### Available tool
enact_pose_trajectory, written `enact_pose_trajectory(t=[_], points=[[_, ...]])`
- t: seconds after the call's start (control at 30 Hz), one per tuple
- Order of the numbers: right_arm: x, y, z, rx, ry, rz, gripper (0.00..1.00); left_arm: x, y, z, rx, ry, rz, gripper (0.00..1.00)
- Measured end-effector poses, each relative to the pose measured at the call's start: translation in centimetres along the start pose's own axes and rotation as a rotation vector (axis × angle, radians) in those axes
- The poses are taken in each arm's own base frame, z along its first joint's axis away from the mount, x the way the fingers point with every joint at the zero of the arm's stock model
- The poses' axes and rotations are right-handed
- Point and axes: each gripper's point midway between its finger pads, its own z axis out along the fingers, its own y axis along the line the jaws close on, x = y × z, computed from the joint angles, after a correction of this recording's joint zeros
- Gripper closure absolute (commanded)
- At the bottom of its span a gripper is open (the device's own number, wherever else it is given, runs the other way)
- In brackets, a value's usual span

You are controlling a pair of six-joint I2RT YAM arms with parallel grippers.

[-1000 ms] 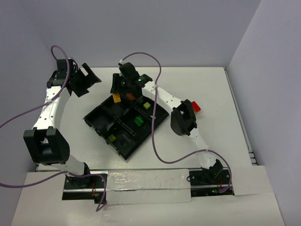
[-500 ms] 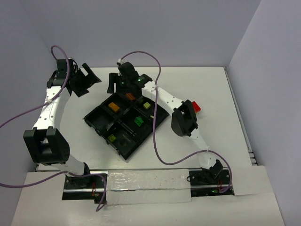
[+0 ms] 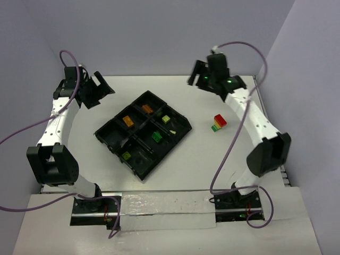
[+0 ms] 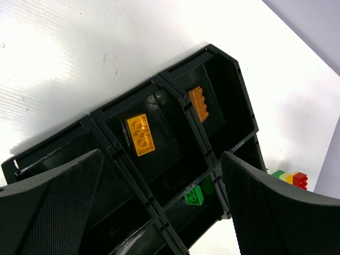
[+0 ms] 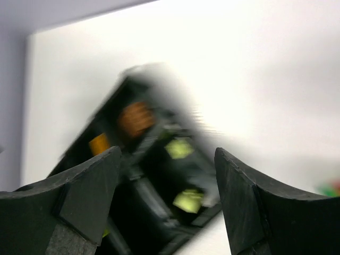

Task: Sort the legos into containers by color

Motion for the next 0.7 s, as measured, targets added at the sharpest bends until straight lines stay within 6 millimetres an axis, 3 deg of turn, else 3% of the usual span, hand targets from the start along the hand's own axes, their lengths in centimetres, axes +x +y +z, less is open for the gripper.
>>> enact_pose_trajectory(t=[0.07, 0.17, 0.27, 0.4, 0.7], points=[[-1.0, -5.8, -1.7, 0.128, -0.041, 0.05, 0.22, 0.0, -0.1, 0.0, 0.004, 0.0, 0.014, 0.01], [0.4, -12.7, -3.1, 0.306, -0.025, 0.099, 0.21, -0.1, -0.4, -0.1, 0.015, -0.003, 0.03, 0.01], [3.2, -16.6, -3.2, 0.422, 0.04, 0.107, 0.18, 0.0, -1.0, 0.0, 0.027, -0.001, 0.044, 0.01], [6.1, -19.4, -3.2, 0.513, 0.137, 0.089, 0.14, 0.8, -2.0, 0.4, 0.048, 0.02, 0.065, 0.01], [6.3, -20.9, -1.4, 0.532, 0.189, 0.044, 0.07, 1.6, -2.2, 1.4, 0.05, 0.054, 0.091, 0.01]])
